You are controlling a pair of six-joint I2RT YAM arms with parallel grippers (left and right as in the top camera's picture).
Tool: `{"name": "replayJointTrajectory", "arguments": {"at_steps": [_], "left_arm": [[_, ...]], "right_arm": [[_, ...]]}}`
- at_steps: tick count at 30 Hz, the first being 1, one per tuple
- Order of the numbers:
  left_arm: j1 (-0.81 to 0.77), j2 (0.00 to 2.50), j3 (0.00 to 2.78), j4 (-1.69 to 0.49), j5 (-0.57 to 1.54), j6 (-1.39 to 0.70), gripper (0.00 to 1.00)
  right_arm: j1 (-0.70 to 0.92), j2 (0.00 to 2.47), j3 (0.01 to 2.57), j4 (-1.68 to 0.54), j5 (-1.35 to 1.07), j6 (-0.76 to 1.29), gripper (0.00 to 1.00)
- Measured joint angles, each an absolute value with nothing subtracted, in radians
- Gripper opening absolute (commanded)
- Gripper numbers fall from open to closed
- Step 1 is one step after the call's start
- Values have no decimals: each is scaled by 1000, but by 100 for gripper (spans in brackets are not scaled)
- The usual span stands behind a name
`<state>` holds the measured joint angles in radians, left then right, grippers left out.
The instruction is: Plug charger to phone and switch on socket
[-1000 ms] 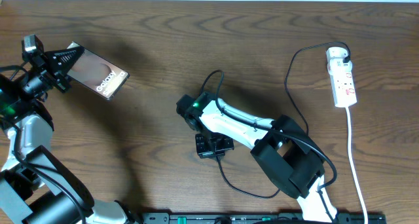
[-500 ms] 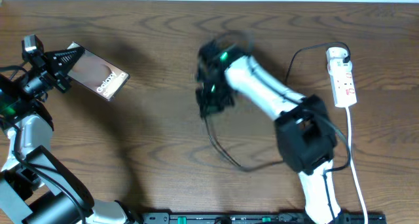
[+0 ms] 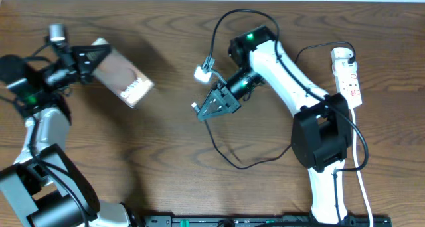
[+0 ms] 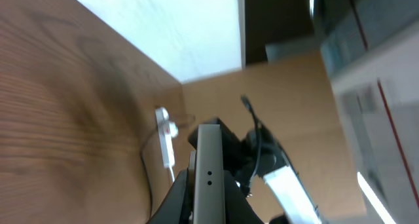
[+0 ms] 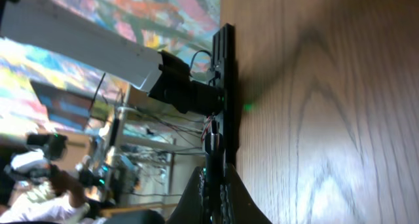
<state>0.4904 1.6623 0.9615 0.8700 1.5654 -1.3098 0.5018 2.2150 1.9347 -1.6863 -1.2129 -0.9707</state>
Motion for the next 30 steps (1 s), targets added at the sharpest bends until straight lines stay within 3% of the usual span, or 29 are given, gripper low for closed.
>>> {"name": "replayJointTrajectory", "arguments": {"at_steps": [8, 30], "left_arm": [[318, 1662, 962, 870, 1566, -1182, 7], [230, 1662, 962, 871, 1565, -1155, 7]], "right_arm": [[579, 2215, 1935, -1657, -1217, -1034, 1], [579, 2215, 1935, -1564, -1244, -1041, 2]]}}
